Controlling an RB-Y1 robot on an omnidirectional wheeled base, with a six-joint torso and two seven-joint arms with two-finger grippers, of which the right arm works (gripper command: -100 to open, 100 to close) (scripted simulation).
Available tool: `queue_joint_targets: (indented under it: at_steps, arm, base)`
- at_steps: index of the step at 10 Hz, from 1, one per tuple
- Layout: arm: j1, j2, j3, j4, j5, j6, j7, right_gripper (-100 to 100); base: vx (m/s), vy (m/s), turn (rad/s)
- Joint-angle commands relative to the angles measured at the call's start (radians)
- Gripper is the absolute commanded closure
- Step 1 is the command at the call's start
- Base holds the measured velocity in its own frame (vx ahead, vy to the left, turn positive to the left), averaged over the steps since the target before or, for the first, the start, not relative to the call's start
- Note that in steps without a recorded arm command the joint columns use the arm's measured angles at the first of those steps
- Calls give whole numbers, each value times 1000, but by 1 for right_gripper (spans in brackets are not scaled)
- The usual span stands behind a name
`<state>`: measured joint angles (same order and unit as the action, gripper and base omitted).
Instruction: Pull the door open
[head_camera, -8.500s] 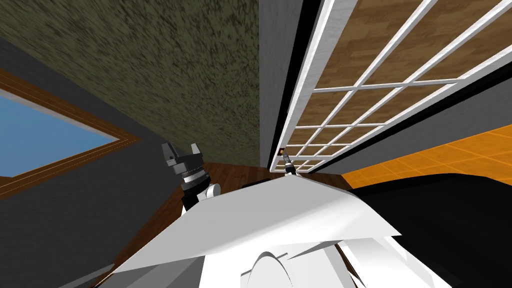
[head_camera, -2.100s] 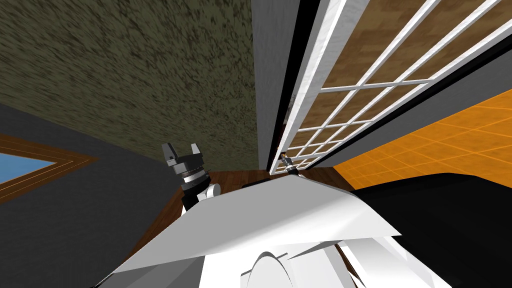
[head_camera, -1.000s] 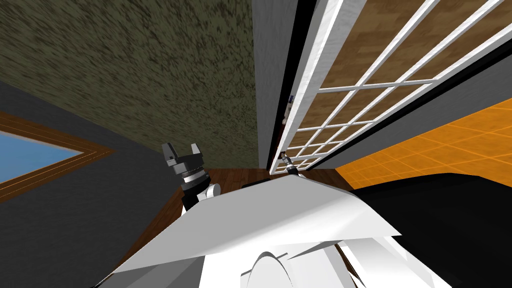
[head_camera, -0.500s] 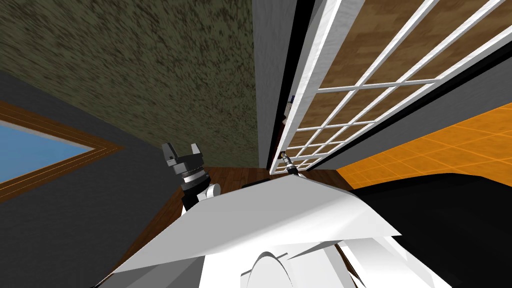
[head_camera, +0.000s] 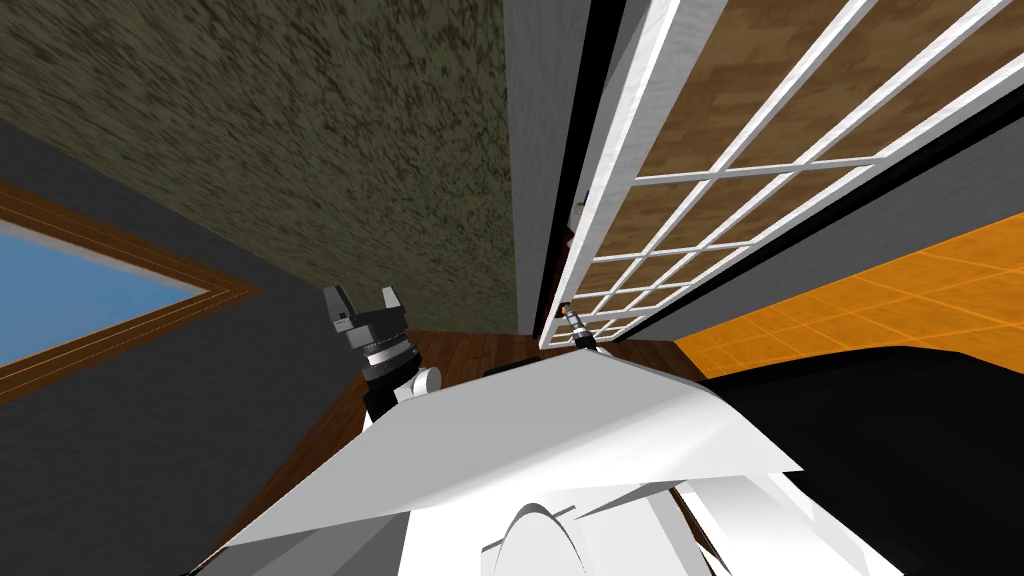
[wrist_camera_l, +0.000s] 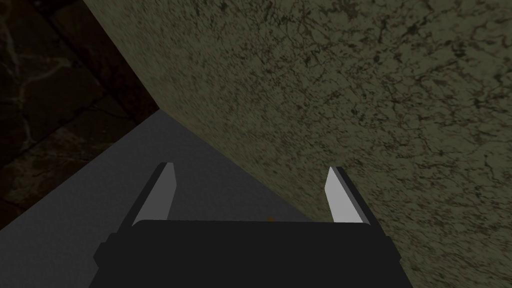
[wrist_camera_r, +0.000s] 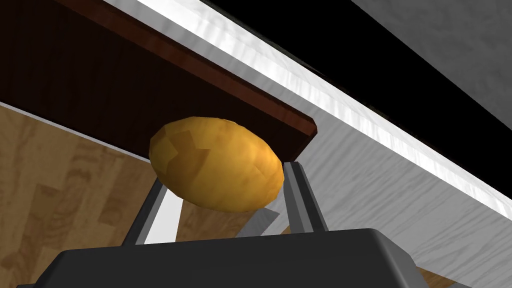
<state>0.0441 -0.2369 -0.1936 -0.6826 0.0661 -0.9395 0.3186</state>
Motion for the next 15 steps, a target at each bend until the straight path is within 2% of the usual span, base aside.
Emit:
queue_joint_targets:
  at_steps: [1,2,3,4,5,7,10,11,12,14,15]
  arm:
    - [-9,6,12,12,-5,-3,-30,100]
    - [-11,4,20,14,-20,-2,-68,100]
    - [-11,4,20,14,-20,-2,-71,100]
    - [-14,2,28,16,-37,-1,-111,100]
    - [-14,2,28,16,-37,-1,-112,100]
    - [-19,-1,46,20,-70,1,-178,100]
    - [-22,-3,54,22,-86,2,-237,100]
    - [-24,-4,63,24,-103,3,-274,100]
    - [-24,-4,63,24,-103,3,-278,100]
    - [-30,-8,80,28,-137,5,-347,100]
    - [-30,-8,80,29,-137,5,-362,100]
  base:
    - [-33,-15,32]
    - [-33,-19,61]
    - [-27,-14,37]
    - [-42,-19,48]
    - [-33,-12,34]
    - [-50,-12,57]
    - [-42,-19,44]
    - [-40,-6,58]
    - [-35,-10,28]
    - [-52,-23,65]
    - [-47,-22,39]
